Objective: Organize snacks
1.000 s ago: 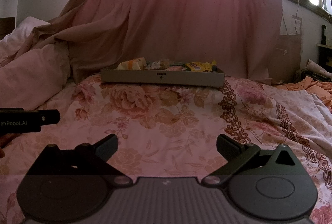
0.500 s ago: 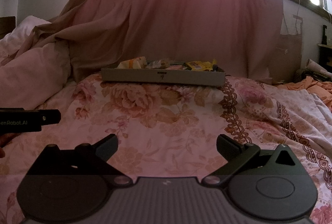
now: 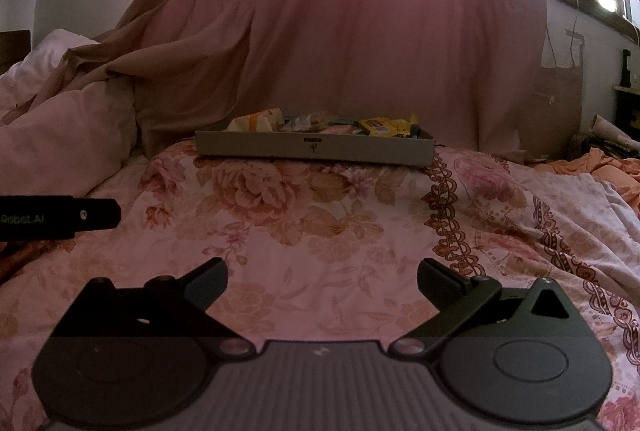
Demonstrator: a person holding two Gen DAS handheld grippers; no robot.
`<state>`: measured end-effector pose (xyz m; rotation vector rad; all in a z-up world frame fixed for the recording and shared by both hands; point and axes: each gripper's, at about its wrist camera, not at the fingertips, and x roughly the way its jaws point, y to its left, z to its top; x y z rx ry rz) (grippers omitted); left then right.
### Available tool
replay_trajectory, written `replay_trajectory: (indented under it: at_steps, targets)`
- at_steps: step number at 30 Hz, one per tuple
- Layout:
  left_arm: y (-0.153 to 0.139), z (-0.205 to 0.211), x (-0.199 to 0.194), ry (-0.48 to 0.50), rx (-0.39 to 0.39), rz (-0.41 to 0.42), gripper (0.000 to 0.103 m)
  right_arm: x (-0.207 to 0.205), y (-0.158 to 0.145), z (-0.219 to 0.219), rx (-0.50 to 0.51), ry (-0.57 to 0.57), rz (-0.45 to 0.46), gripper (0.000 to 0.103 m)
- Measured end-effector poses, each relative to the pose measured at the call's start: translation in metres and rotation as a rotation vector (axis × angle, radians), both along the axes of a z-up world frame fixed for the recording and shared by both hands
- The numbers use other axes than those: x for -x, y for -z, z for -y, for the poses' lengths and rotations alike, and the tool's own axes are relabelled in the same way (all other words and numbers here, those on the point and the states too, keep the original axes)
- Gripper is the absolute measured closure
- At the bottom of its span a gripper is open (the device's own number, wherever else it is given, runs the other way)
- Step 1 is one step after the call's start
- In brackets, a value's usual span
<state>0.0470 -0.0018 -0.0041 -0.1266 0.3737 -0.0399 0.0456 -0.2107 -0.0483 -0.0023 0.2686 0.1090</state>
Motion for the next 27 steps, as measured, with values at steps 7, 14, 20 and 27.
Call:
replay_trajectory:
  at_steps: [7,14,20,27]
  targets:
    - [0.003,-0.0034,-0.0034,-0.015,-0.001,-0.023,0.001,-0.0007,-0.0005,-0.0006,0.001,0.0,-0.002,0.0]
    - [0.0077,-0.0062,-0.0053,-0.026,0.004,-0.04,0.001,0.0003,0.0005,0.0002,0.007,-0.004,-0.005,0.0]
    - [0.0089,-0.0054,-0.0055,-0.03,-0.004,-0.045,0.001,0.0,0.0003,-0.0001,0.01,-0.004,-0.011,0.0]
    - [0.0097,-0.0059,-0.006,-0.033,-0.01,-0.045,0.001,-0.0008,0.0005,-0.0018,0.022,-0.01,-0.019,0.0]
